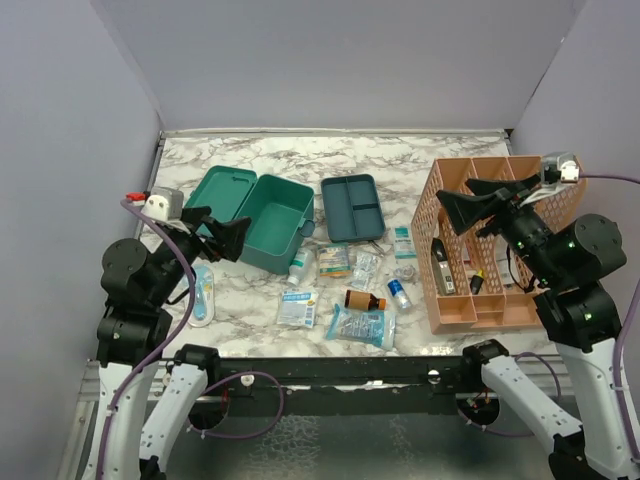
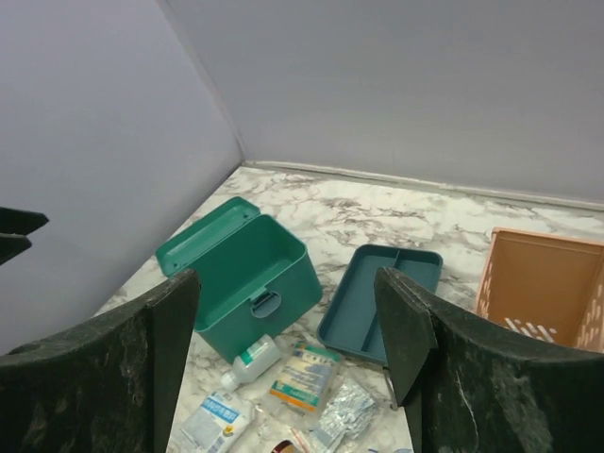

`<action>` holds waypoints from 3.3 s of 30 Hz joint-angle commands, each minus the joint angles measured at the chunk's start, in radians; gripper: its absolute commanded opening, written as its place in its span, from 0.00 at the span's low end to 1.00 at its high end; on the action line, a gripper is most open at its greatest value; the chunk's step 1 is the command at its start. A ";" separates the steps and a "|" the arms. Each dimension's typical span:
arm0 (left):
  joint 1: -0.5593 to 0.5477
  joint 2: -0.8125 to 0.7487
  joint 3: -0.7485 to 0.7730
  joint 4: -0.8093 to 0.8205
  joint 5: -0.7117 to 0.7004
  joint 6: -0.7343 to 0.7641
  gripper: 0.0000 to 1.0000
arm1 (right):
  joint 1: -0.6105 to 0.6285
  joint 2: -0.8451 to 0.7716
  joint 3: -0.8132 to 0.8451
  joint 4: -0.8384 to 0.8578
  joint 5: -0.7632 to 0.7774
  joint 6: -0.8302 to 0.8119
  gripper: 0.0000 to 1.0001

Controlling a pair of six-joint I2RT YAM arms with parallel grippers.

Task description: Organize the medicine kit

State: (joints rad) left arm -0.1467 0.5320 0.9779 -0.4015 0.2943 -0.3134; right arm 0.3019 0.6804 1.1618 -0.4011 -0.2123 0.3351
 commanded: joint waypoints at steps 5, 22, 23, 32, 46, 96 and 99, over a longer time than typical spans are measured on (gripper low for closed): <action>-0.111 -0.001 -0.075 0.084 0.212 -0.019 0.98 | -0.096 0.032 -0.046 -0.037 -0.372 0.074 0.82; -0.159 0.019 -0.181 0.183 0.341 -0.027 0.99 | -0.077 0.256 -0.168 -0.086 -0.510 0.016 0.73; -0.159 0.024 -0.183 0.185 0.330 -0.030 0.99 | -0.046 0.277 -0.166 -0.090 -0.467 0.014 0.71; -0.160 0.080 -0.201 0.192 0.222 -0.080 0.99 | 0.228 0.510 -0.166 -0.052 -0.038 0.026 0.55; -0.160 0.164 -0.211 0.247 0.141 -0.089 0.99 | 0.358 0.934 -0.149 0.137 0.372 0.038 0.38; -0.160 0.434 -0.194 0.410 0.045 -0.006 0.99 | 0.344 1.421 0.350 0.149 0.514 0.028 0.70; -0.160 0.440 -0.190 0.405 0.026 -0.017 0.99 | 0.339 1.415 0.352 0.131 0.533 0.082 0.66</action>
State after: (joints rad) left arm -0.3035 0.9649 0.7696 -0.0292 0.3519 -0.3264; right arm 0.6521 2.0857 1.4807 -0.2626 0.2646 0.3504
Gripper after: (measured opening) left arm 0.991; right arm 0.687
